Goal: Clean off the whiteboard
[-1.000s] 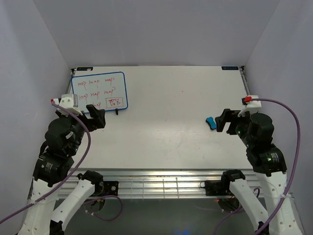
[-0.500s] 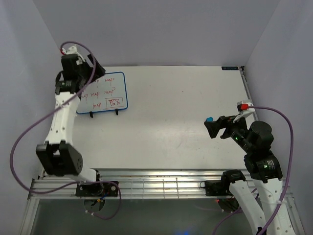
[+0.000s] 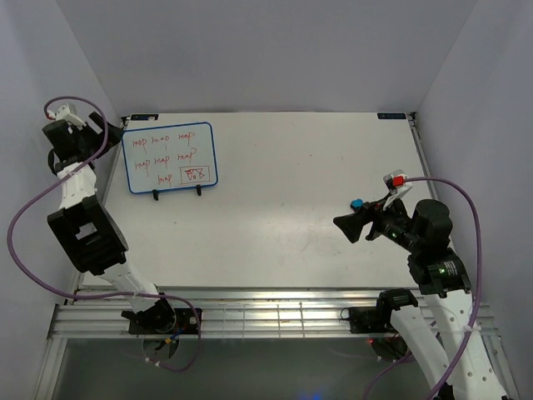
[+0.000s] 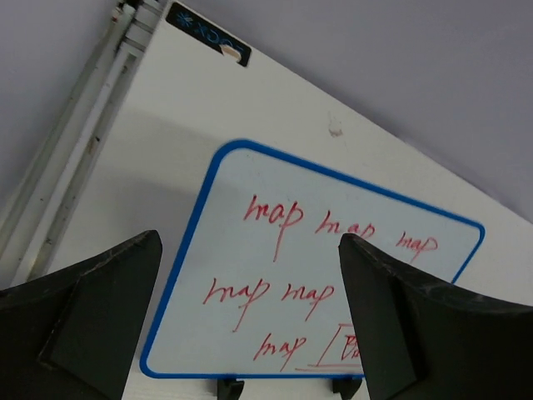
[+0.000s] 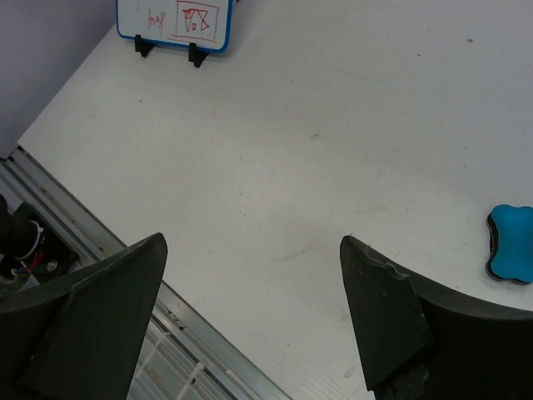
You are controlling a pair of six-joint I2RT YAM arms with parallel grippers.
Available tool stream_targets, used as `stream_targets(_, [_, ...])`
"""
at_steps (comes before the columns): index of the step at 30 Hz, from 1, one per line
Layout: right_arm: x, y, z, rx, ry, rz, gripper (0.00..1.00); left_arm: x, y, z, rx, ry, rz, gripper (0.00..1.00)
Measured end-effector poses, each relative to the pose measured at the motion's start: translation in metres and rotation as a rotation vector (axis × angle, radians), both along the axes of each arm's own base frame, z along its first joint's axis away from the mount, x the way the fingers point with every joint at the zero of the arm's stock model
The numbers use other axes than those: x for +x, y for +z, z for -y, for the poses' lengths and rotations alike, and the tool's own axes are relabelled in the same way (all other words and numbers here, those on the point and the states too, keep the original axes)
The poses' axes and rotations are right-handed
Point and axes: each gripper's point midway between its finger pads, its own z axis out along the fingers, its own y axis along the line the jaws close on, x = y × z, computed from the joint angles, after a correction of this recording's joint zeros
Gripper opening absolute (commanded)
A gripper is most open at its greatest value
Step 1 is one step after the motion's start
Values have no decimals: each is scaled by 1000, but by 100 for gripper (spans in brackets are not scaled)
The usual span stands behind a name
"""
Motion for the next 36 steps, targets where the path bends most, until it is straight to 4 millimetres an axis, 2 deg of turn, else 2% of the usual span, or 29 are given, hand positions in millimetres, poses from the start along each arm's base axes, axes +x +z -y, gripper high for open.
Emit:
stream_targets(4, [-5, 4, -9, 9, 62, -7, 90, -12, -36, 17, -59, -137, 44, 98])
stream_targets(7, [-9, 6, -15, 6, 101, 1, 90, -20, -59, 22, -86, -205, 44, 98])
stream_targets(15, [-15, 7, -18, -13, 141, 19, 90, -15, -81, 8, -48, -307, 73, 98])
stream_targets(24, [-16, 11, -19, -28, 160, 39, 90, 20, -96, -8, -51, -394, 105, 98])
stream_targets(31, [-12, 9, -21, -37, 167, 19, 90, 25, -108, 9, -133, -553, 151, 93])
stream_targets(36, [-11, 10, -21, -42, 170, 21, 90, 27, -126, 27, -210, -649, 151, 80])
